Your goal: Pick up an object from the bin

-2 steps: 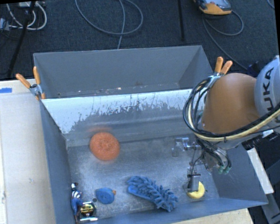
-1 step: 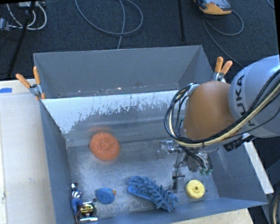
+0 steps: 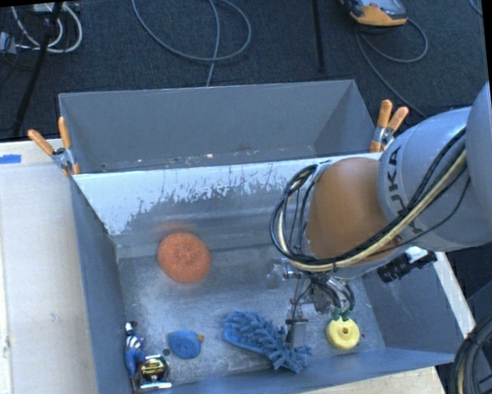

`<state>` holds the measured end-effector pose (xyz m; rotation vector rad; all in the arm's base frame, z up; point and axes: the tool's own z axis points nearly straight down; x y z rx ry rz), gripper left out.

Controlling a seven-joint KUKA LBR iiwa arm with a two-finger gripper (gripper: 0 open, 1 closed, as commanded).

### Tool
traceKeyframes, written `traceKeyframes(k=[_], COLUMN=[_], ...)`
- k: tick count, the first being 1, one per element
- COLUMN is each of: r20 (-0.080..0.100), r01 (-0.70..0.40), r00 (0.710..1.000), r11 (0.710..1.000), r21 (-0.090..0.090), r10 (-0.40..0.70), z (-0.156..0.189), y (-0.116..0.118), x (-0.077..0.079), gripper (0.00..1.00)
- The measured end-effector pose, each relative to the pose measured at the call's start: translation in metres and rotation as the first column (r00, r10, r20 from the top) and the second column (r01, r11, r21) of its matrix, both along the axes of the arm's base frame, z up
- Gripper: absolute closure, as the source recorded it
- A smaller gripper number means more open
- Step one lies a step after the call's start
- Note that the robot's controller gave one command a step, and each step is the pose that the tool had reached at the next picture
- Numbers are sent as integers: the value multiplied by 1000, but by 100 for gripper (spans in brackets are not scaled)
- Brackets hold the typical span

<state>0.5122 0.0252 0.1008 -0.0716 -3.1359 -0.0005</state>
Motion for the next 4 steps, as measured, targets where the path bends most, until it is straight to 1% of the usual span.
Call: traceKeyframes(k=[1, 2, 3, 4], r20=[4, 6, 12, 6], r01=[-62, -38, 84, -130], r00=[998, 999, 996, 991], r11=[998, 999, 996, 991], r21=[0, 0, 0, 0], r10=[62, 38, -84, 130], z=[-20, -28, -29, -30], y=[18, 25, 57, 77], x=[-13, -15, -31, -23], gripper=[0, 0, 0, 100])
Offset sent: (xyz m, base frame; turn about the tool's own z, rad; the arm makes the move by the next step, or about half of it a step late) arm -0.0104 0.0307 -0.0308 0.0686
